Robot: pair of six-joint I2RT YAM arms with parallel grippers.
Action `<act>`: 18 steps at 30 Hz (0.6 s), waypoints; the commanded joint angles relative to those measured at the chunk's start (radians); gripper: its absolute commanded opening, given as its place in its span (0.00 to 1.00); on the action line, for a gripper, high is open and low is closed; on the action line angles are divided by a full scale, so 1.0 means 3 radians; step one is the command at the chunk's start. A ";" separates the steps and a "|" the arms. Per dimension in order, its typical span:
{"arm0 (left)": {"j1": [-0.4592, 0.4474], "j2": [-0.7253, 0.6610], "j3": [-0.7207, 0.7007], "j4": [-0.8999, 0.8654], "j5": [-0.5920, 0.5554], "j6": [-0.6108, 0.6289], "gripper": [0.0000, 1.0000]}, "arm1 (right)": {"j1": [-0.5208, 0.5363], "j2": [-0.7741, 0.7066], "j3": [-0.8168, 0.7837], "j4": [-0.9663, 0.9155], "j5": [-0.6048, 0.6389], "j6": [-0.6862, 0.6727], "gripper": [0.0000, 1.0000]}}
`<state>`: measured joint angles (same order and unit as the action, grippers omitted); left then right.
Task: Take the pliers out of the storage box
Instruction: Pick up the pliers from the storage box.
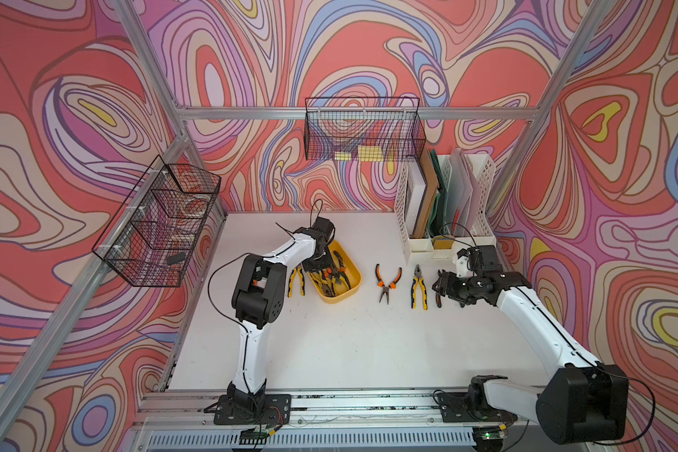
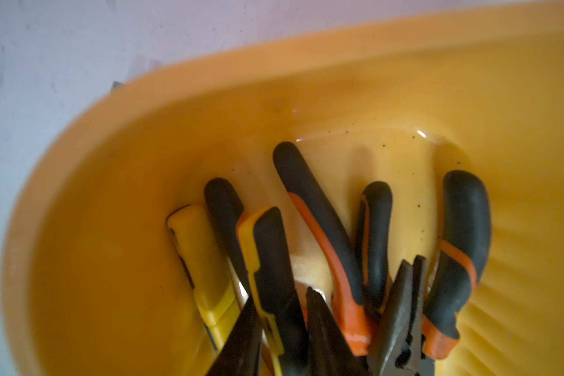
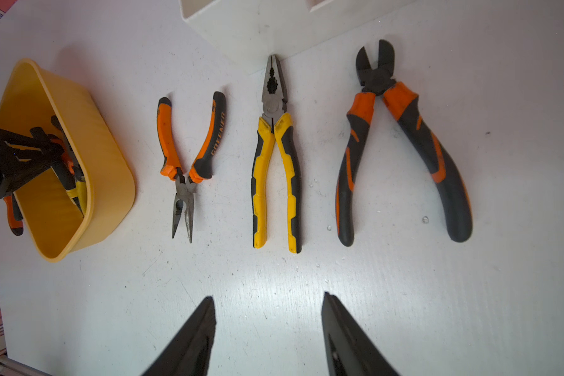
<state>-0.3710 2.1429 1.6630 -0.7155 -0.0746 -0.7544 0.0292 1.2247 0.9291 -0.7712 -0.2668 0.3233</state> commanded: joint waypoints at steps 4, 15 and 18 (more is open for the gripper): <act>0.0020 -0.0044 -0.0211 0.0185 0.0003 0.0019 0.10 | -0.0008 0.0018 -0.0025 0.0017 -0.0012 -0.0040 0.56; 0.0017 -0.0453 -0.0421 0.0367 0.0138 0.0107 0.00 | -0.0005 -0.0002 0.0103 -0.0091 0.0008 -0.0056 0.56; 0.0015 -0.0671 -0.0505 0.0431 0.0190 0.0136 0.00 | -0.0006 -0.0021 0.0144 -0.0125 0.0010 -0.0051 0.56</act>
<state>-0.3717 2.0357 1.5223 -0.5892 -0.0326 -0.7414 0.0292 1.2251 0.9413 -0.7883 -0.2665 0.3187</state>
